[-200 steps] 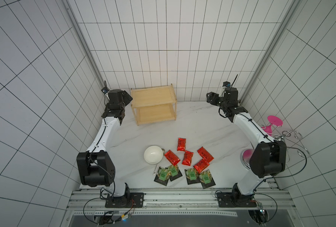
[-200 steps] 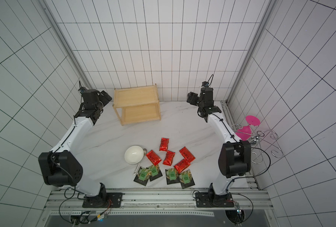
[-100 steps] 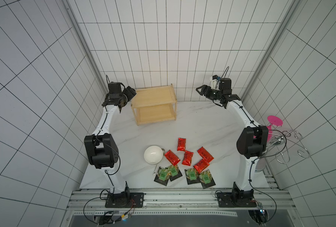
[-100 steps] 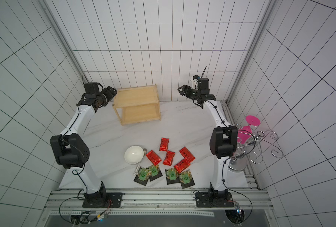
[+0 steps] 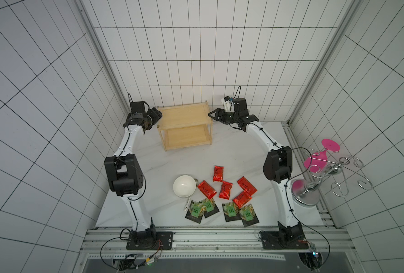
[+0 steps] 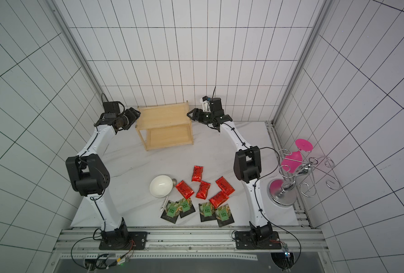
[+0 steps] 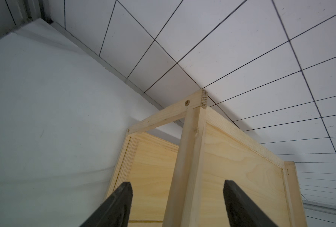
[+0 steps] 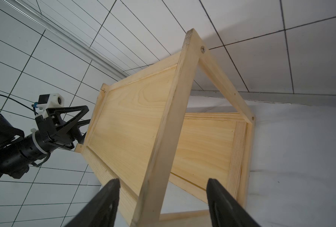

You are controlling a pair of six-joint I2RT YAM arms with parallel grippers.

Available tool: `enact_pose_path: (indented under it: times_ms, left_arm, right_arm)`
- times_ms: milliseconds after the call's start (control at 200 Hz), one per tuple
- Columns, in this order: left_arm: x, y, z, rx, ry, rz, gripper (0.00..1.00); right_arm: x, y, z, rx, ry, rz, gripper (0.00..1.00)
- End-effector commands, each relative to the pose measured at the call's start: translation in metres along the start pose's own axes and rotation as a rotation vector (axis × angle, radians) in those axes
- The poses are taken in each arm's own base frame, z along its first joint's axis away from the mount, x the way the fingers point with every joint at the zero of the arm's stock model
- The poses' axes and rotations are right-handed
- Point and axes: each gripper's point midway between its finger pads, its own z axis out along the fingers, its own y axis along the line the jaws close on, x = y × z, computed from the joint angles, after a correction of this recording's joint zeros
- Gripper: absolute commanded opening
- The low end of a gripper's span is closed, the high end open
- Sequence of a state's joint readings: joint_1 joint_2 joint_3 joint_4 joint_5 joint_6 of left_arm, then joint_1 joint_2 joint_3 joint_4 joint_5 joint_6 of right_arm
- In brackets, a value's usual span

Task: Place the tea bags on the shelf by color
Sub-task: Move the shelf to the center of the board.

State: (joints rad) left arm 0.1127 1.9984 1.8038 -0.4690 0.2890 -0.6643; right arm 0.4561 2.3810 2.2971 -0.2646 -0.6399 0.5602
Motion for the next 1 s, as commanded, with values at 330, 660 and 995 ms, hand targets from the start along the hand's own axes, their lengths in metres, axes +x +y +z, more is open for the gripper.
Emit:
enact_pose_path:
  times_ms: [330, 660, 995]
  left_arm:
    - [0.061, -0.069, 0.018, 0.133, 0.138, 0.115, 0.66]
    - [0.125, -0.134, 0.035, 0.206, 0.217, 0.203, 0.65]
    - [0.166, -0.168, 0.044, 0.232, 0.244, 0.221, 0.65]
  right_arm:
    - [-0.014, 0.01, -0.029, 0.067, -0.052, -0.019, 0.34]
    - [-0.012, -0.054, -0.119, 0.289, -0.173, 0.055, 0.34]
    - [0.004, -0.099, -0.192, 0.425, -0.263, 0.132, 0.35]
